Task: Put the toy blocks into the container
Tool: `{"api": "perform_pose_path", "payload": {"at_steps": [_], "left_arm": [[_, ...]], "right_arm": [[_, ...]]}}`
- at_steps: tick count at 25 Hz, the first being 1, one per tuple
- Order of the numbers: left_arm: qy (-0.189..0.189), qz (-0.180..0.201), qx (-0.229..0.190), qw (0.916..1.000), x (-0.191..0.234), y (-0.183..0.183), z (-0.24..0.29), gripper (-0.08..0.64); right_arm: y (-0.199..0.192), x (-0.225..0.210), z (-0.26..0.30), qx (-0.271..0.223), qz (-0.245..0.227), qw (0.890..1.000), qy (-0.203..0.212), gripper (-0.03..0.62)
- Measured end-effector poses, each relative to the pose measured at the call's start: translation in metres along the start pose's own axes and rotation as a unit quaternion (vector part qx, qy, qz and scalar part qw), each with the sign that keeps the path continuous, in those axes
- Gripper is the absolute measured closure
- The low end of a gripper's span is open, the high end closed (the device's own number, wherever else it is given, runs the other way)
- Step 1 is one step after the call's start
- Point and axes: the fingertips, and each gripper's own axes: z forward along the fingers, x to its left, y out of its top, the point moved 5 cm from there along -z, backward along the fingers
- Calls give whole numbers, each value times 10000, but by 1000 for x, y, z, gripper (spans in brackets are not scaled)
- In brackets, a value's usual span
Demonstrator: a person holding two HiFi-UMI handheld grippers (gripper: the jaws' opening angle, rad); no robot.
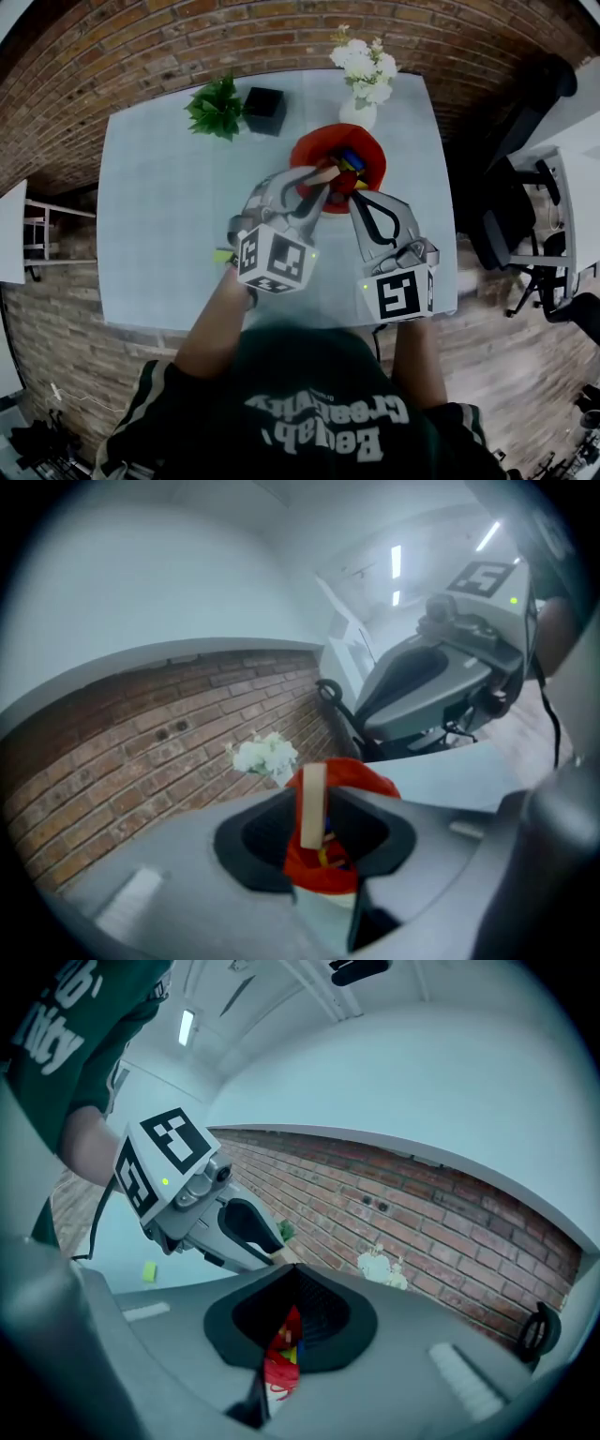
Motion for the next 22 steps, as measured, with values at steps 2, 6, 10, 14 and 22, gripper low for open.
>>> {"api": "perform_pose_path", "payload": {"at_steps": [2, 6, 10, 14, 22], "left_arm": [[-134, 57, -48, 9999, -6, 4, 11, 258], [-407, -24, -73, 9991, -14, 5, 16, 201], [-352, -54, -98, 9993, -12, 5, 13, 226], [-69, -53, -113, 9999, -5, 3, 4, 557], [96, -233, 90, 9996, 5, -18, -30, 557]], "right_arm": [[-3, -3, -2, 52, 3, 10000, -5, 586], [-5, -6, -4, 33, 39, 10000, -47, 586], [-4, -3, -4, 26, 48, 10000, -47, 586], [-3, 0, -5, 49, -4, 10000, -26, 586], [10, 17, 9, -39, -75, 9997, 239, 586]]}}
